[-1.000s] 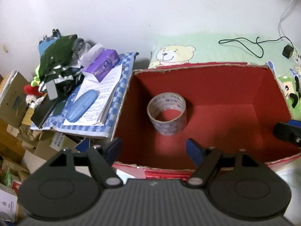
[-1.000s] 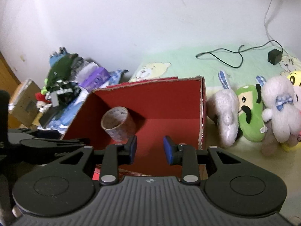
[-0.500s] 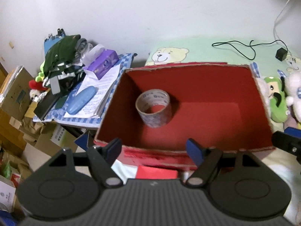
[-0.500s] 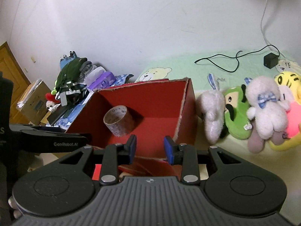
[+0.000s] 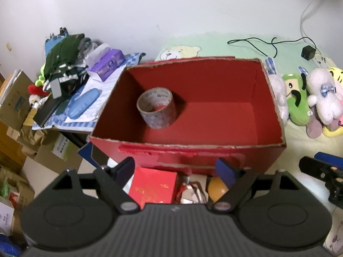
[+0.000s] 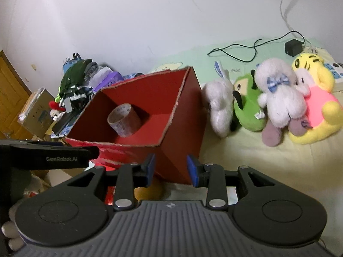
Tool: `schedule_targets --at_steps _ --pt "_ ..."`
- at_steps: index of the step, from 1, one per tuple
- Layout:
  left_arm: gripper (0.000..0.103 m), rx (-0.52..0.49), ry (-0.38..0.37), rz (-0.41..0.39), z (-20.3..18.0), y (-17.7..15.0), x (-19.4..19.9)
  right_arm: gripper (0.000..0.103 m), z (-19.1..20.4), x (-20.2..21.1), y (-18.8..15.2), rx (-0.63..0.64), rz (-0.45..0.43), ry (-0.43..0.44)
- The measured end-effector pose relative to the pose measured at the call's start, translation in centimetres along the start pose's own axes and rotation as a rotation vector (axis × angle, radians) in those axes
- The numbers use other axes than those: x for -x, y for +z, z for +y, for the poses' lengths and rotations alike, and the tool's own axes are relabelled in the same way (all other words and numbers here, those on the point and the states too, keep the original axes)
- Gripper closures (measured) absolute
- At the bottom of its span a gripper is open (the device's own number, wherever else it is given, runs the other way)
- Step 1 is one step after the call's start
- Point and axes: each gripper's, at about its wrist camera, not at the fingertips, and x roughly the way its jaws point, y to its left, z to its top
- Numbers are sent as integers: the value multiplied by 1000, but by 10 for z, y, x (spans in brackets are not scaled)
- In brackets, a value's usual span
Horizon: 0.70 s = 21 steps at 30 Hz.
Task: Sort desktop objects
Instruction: 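Grasp the brown pine cone with the right gripper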
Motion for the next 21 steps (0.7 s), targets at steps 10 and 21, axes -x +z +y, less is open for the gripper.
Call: schedule_targets --at_steps 10,21 --pt "16 -8 -54 35 -8 -21 -7 63 -9 -9 -25 -16 105 -8" --pt "28 -75 -415 73 -17 -82 -3 60 -44 -17 -59 -163 250 44"
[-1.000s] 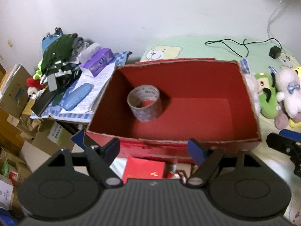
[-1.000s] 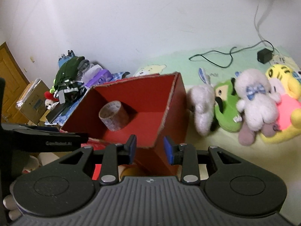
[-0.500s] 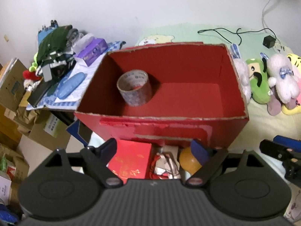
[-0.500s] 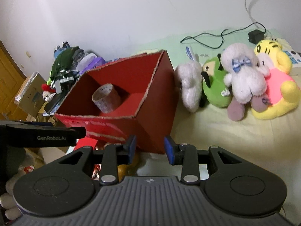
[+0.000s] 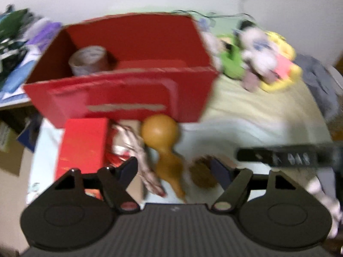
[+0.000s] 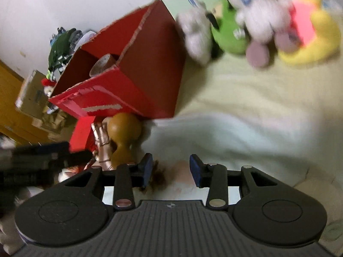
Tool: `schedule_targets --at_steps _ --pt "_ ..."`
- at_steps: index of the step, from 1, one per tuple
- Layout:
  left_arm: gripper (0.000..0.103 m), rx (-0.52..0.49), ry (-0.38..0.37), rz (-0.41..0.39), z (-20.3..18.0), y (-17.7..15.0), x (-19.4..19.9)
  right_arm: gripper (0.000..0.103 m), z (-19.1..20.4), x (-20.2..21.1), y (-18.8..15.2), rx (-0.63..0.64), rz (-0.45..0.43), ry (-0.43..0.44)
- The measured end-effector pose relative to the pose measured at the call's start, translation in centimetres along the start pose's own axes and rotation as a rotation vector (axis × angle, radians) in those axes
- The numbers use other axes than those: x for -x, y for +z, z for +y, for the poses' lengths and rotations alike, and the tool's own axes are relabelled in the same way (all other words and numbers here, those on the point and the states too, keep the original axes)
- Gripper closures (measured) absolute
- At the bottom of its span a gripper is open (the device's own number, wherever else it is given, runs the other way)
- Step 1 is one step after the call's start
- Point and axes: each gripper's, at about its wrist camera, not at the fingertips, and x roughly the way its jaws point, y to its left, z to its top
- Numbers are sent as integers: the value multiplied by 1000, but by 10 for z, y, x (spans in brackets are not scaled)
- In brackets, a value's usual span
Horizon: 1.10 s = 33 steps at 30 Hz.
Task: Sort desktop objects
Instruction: 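Grasp the brown pine cone with the right gripper, then carry the pine cone into the red box and release it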
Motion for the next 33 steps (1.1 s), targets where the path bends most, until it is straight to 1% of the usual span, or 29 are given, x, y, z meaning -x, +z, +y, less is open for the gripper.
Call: schedule_targets --at_steps 2,4,6,8,9,10,12,13,14,17,18,19,20,21,23,24,25,26,27,28,29,30,31,32,33 --pt "28 -40 -45 0 -9 -9 -1 58 -6 -2 -3 -49 26 52" --pt "32 -68 -71 3 -19 -13 -7 58 -11 -5 -6 -91 43 101" --pt "32 -81 -93 -2 -26 -16 -14 55 -13 -12 -6 -138 61 150" --pt "33 -96 -91 5 -31 -17 -24 49 -11 -18 -6 -149 77 158" --pt "36 -104 -85 10 -33 -17 -30 48 -11 -18 -6 -149 77 158" --pt "41 -107 -82 21 -35 -16 -35 48 -10 -26 -6 -153 99 160" --pt "45 -111 -101 45 -36 -15 -44 48 -10 -29 -7 -158 108 162" --pt "52 -118 -108 56 -38 -16 -49 48 -11 -32 -7 -164 117 168" --pt "54 -125 -104 68 -38 -16 -54 48 -13 -35 -8 -175 128 178" --pt "56 -119 -90 61 -37 -19 -62 48 -21 -41 -9 -233 154 212" --pt "56 -113 -95 65 -35 -18 -64 50 -26 -44 -10 -276 167 247" --pt "57 -111 -98 65 -34 -18 -65 53 -26 -44 -10 -276 167 247" --pt "58 -114 -103 63 -34 -17 -64 55 -29 -42 -8 -296 160 266" --pt "59 -119 -109 65 -35 -16 -64 55 -29 -42 -8 -296 160 266" --pt "63 -140 -124 72 -40 -14 -64 56 -33 -35 -6 -295 143 250" --pt "64 -153 -136 74 -43 -14 -63 58 -33 -35 -6 -295 143 250" --pt "64 -168 -150 69 -47 -12 -60 58 -38 -23 -4 -304 133 241" --pt "64 -185 -167 58 -50 -9 -56 58 -38 -23 -4 -304 133 241" --pt "65 -202 -188 43 -53 -5 -51 58 -40 -16 -2 -309 122 241" --pt "65 -213 -219 32 -56 0 -46 58 -43 2 2 -305 86 230" --pt "65 -221 -236 20 -59 6 -41 58 -43 2 2 -305 86 230" --pt "65 -240 -244 -3 -63 11 -36 58 -44 9 4 -307 69 221" --pt "65 -258 -249 -29 -66 17 -30 58 -42 28 11 -299 21 219" --pt "65 -272 -256 -55 -68 23 -25 58 -42 28 11 -299 21 219" --pt "65 -282 -262 -75 -69 30 -20 58 -41 35 14 -295 -2 217"
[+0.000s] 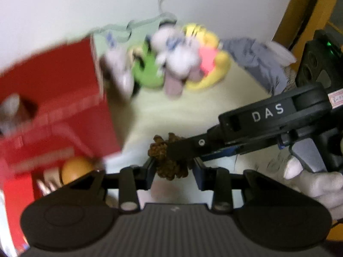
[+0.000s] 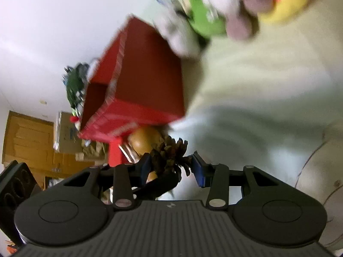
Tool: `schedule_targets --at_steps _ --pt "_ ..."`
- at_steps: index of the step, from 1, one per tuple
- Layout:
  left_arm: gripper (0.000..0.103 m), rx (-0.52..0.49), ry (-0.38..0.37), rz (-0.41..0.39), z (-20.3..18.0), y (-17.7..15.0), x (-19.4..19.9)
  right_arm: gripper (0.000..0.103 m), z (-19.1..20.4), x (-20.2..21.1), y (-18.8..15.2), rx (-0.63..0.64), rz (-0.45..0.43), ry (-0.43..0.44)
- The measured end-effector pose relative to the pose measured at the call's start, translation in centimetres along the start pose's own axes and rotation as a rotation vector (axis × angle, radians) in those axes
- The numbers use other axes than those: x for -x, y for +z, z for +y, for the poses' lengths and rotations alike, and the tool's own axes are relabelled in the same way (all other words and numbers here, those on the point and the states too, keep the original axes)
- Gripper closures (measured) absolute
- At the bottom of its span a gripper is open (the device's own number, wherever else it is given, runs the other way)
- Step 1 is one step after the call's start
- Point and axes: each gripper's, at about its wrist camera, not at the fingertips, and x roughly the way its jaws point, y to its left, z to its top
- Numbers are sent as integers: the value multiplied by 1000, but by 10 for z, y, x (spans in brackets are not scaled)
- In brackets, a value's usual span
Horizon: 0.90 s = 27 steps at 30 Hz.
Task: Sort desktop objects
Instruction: 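Carry the pine cone into the red box and release it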
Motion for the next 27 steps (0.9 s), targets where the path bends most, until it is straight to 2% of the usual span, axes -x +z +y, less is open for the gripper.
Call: schedule_targets --at_steps 2,3,6,7,8,9,11,14,16,23,25,27 --pt "65 -35 0 -63 3 17 15 58 12 12 7 13 -49 2" --pt "65 -43 -2 -96 6 25 23 58 31 25 17 44 -104 20" --pt "65 -71 9 -180 22 48 49 58 53 27 27 84 -146 30" --pt "63 -84 25 -209 30 56 59 58 67 27 34 118 -164 35" --pt "62 -90 39 -228 39 62 66 58 97 20 49 196 -185 45" --pt "61 -91 54 -241 49 68 70 58 97 20 49 196 -185 45" --pt "58 -84 86 -256 72 76 76 58 125 3 64 259 -170 41" --pt "58 -34 114 -218 115 78 70 58 156 -39 82 346 -122 27" --pt "58 8 131 -176 144 74 60 58 165 -70 91 354 -67 21" --pt "60 174 117 -3 226 49 26 58 167 -182 112 217 182 -22" --pt "60 202 127 23 240 42 22 58 170 -217 110 194 247 -83" --pt "60 226 126 51 252 36 21 58 173 -225 109 189 263 -102"
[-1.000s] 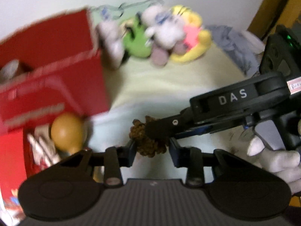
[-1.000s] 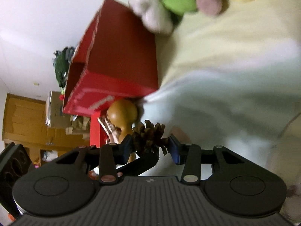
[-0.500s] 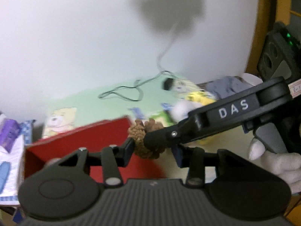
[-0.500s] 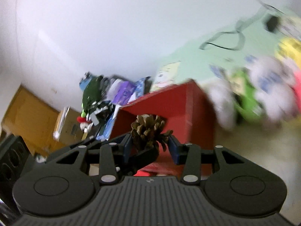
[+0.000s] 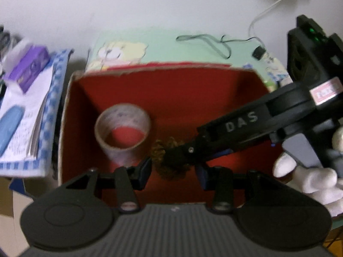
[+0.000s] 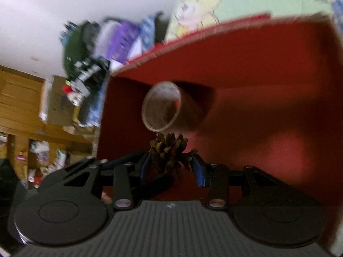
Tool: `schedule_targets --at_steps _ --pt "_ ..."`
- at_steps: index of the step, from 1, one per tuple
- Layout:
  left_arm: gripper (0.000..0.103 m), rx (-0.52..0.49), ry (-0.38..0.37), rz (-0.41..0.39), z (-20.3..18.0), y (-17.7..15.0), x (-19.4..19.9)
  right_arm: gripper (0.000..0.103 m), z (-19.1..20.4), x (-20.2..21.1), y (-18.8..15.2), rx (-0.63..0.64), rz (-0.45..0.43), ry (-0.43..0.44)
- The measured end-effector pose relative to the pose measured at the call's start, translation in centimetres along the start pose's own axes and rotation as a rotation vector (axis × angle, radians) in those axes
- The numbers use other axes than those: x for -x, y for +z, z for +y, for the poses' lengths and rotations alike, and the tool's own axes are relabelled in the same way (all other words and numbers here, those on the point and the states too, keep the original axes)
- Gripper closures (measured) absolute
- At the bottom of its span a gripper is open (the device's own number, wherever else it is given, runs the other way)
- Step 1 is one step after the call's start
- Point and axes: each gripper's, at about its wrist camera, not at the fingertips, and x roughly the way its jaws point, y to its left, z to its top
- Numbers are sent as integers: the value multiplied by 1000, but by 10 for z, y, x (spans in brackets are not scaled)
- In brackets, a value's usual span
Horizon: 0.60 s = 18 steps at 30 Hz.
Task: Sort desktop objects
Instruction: 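Carry the pine cone into the red box and release it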
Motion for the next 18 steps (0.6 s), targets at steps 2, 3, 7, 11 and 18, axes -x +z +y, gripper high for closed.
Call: schedule_targets --at_steps 2,3,7,11,18 --pt "60 7 7 13 5 -1 -4 58 4 -16 7 -18 43 -33" --pt "60 7 13 17 7 -2 -7 58 6 -20 8 -17 61 -47" --pt "59 9 34 36 16 -9 -7 57 9 -47 17 -20 136 -96" --pt "59 27 32 43 21 -13 -4 57 9 -58 20 -36 183 -74" --pt "59 24 57 43 17 -15 -2 56 18 -68 22 19 226 -53"
